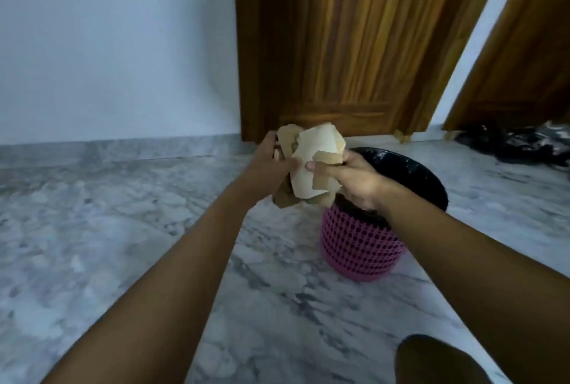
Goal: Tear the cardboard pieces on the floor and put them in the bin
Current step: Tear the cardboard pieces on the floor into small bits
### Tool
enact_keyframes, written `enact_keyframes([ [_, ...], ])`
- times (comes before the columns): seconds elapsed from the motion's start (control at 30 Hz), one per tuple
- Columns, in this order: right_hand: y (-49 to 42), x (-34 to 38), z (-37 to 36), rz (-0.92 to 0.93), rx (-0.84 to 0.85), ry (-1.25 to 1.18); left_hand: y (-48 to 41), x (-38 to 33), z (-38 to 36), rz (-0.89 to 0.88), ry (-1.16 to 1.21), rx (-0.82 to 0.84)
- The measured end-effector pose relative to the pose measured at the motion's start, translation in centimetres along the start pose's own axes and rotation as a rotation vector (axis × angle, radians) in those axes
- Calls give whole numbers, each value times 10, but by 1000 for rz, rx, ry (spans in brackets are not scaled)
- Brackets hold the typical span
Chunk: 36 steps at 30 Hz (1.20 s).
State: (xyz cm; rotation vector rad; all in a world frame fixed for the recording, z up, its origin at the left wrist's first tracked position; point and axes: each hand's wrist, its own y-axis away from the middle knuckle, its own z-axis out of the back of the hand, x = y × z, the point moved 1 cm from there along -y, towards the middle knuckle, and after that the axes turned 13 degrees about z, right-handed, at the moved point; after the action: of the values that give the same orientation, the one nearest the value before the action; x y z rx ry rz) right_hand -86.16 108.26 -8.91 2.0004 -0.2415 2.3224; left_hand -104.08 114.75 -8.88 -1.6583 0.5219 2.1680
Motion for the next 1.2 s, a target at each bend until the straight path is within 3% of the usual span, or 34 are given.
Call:
enact_keyframes([
  [0.17,-19,-34,147,124,-114,222,-86,-29,-138,-116,-167,4],
  [0.3,-35,-73,220,24,-206,372,-142,-17,-206,-19,-215,44],
  [0.43,-39,-103,265,-54,-331,407,-172,3,-230,217,-216,92],
  [0.5,-41,-111,274,-73,-403,439,-180,7,-225,250,-194,36],
  [0.6,-52,-111,262,-93,-346,463,-173,5,-204,245,-177,-27],
  [0.8,-82,-98,151,89,-10,667,-104,18,-106,242,-289,-104],
  [0.97,-89,-50,-77,290,391,648,36,60,80,449,-298,-440],
  [1.2,24,-40,-375,381,897,637,293,145,269,707,-317,-662],
])
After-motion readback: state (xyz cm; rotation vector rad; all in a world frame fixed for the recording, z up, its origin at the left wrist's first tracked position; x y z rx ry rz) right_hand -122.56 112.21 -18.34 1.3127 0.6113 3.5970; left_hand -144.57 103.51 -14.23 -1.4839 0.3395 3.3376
